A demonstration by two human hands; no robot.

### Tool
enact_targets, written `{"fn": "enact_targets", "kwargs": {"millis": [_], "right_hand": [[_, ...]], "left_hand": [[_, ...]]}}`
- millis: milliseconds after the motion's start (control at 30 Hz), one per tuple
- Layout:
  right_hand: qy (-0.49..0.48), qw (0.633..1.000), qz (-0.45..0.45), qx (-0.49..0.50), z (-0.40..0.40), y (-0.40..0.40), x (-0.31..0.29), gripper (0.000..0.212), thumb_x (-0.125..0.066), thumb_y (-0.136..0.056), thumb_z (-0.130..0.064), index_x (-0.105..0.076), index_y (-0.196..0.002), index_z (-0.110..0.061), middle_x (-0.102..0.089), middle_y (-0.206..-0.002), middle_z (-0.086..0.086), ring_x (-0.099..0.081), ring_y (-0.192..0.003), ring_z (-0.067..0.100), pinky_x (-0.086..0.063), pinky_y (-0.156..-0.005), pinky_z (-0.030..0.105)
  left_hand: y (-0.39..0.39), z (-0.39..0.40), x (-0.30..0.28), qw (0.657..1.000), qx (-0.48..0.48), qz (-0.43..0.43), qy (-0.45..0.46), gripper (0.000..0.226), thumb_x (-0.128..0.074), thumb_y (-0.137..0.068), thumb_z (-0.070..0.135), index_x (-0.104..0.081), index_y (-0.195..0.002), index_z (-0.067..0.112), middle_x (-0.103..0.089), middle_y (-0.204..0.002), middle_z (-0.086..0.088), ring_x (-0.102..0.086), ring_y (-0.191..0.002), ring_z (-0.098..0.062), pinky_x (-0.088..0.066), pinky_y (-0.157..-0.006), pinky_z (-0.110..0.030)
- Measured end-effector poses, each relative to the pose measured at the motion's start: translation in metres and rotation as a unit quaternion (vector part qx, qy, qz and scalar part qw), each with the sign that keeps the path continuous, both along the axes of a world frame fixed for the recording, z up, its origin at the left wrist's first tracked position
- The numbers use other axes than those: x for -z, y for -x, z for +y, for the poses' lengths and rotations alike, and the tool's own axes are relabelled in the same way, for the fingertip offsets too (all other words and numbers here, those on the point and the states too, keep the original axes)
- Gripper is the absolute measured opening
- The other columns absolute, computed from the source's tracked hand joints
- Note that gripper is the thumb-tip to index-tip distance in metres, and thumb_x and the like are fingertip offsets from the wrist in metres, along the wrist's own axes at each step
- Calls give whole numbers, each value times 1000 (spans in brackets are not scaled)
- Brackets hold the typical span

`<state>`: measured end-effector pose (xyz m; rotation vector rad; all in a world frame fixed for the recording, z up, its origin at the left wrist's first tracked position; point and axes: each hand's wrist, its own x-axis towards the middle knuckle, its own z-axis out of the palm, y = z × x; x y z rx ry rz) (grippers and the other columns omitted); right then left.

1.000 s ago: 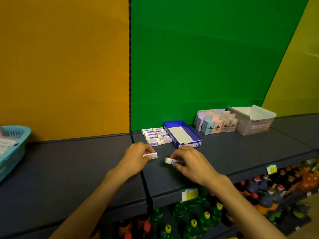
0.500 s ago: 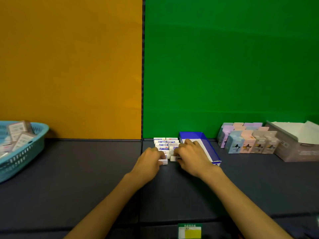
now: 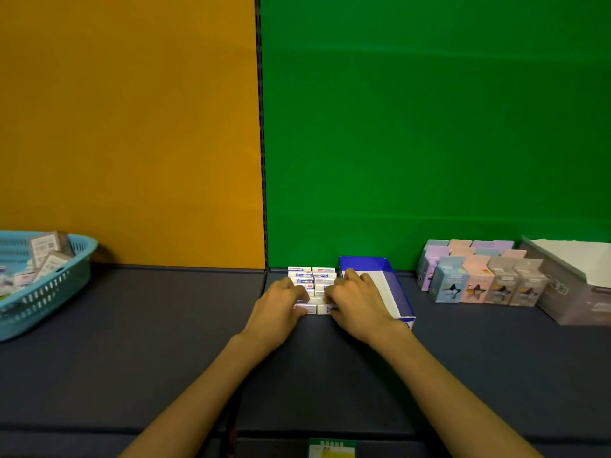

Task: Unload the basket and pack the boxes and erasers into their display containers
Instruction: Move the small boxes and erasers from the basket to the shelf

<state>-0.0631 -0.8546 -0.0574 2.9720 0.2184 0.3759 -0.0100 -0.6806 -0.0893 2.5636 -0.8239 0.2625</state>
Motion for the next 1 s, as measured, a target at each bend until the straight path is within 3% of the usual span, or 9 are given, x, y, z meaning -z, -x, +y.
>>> {"fn": "enact_targets", "kwargs": {"millis": [233,467,600,800,1000], "right_hand": [[-149,986,-28,-67,10,11,-14,26,-56,-96,-36,-67,-117,-25,-66,-119,0,-53,-111,21,-43,-90,35],[-215,962,-42,-163,66,11,-29,23,-56,-96,-35,-67,-114,-25,-65,-110,-2,-59,-102,20,-48,-79,35],[-227,953,-36,-198,114,9,-29,25,-56,-97,-37,-66,-116,-26,-64,-112,-4,-60,-104,18,-50,-81,36],[-212,946,-31,-243,193,11,-32,26,-55,-98,-39,-63,-120,-29,-62,-115,-7,-58,-107,15,-41,-77,30],[-222,942,-27,-252,282,12,-40,25,-57,-98,-40,-64,-119,-30,-61,-112,-8,-58,-106,13,-46,-81,31]], "left_hand": [[26,13,-21,998,-42,-53,-20,40,-55,-97,45,-56,-134,28,-55,-128,3,-48,-119,-19,-47,-92,-36],[60,81,-46,985,-143,-66,-75,45,-50,-98,49,-52,-138,30,-52,-140,3,-47,-126,-22,-46,-97,-40],[81,135,-53,977,-188,-55,-83,45,-50,-98,49,-51,-140,32,-49,-143,6,-45,-129,-20,-44,-99,-40],[99,225,-61,963,-255,-53,-74,45,-49,-98,51,-51,-139,34,-50,-142,8,-45,-129,-18,-45,-100,-40],[115,325,-68,952,-291,-51,-75,48,-50,-97,54,-51,-140,34,-51,-143,7,-45,-131,-18,-47,-99,-41]]}}
